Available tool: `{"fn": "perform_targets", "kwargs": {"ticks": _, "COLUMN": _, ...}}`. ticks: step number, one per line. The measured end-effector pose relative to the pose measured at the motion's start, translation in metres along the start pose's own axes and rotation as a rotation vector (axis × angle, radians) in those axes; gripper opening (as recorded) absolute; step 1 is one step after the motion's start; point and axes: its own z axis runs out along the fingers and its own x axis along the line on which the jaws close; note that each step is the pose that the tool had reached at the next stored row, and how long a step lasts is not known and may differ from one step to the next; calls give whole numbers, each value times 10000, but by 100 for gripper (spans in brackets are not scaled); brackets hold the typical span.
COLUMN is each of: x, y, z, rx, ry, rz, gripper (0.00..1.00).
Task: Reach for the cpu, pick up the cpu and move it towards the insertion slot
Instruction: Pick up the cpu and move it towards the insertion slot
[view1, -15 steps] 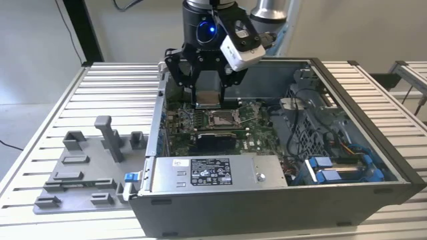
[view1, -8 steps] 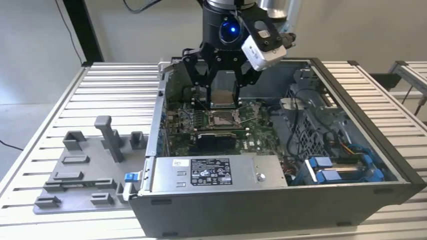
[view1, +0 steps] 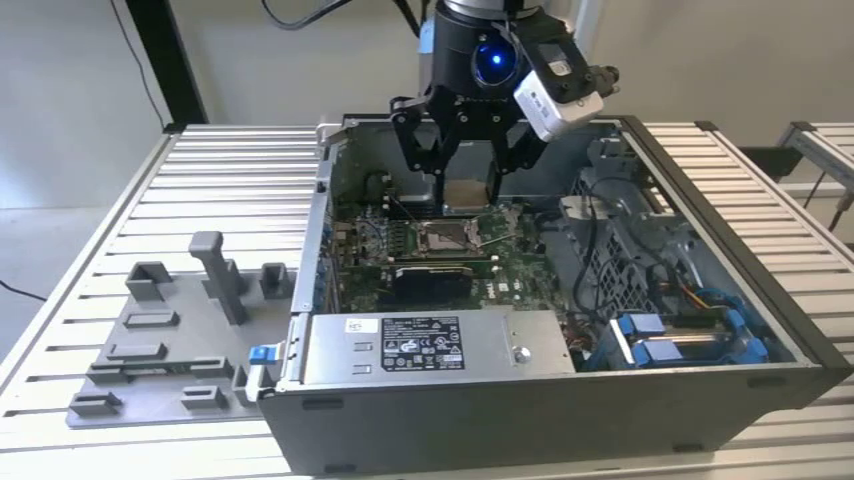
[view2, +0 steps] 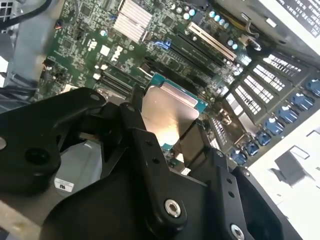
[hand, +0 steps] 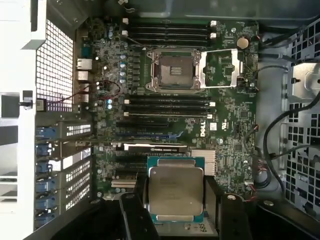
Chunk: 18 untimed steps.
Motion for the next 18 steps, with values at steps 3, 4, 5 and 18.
{"fn": "perform_targets", "kwargs": {"ticks": 3, "x": -3, "y": 68, "z": 6, "rx": 2, "ry": 0, "rz": -1, "gripper": 0}}
{"fn": "perform_targets", "kwargs": {"ticks": 4, "x": -3, "y": 113, "z": 10, "rx": 1, "ry": -1, "rz": 0, "gripper": 0}}
{"fn": "perform_targets", "kwargs": {"ticks": 5, "x": -3, "y": 158, "z": 12, "rx": 3, "ry": 0, "rz": 0, "gripper": 0}}
{"fn": "perform_targets", "kwargs": {"ticks": 18, "x": -37, "y": 577, "z": 43, "rx": 6, "ry": -5, "rz": 83, "gripper": 0}}
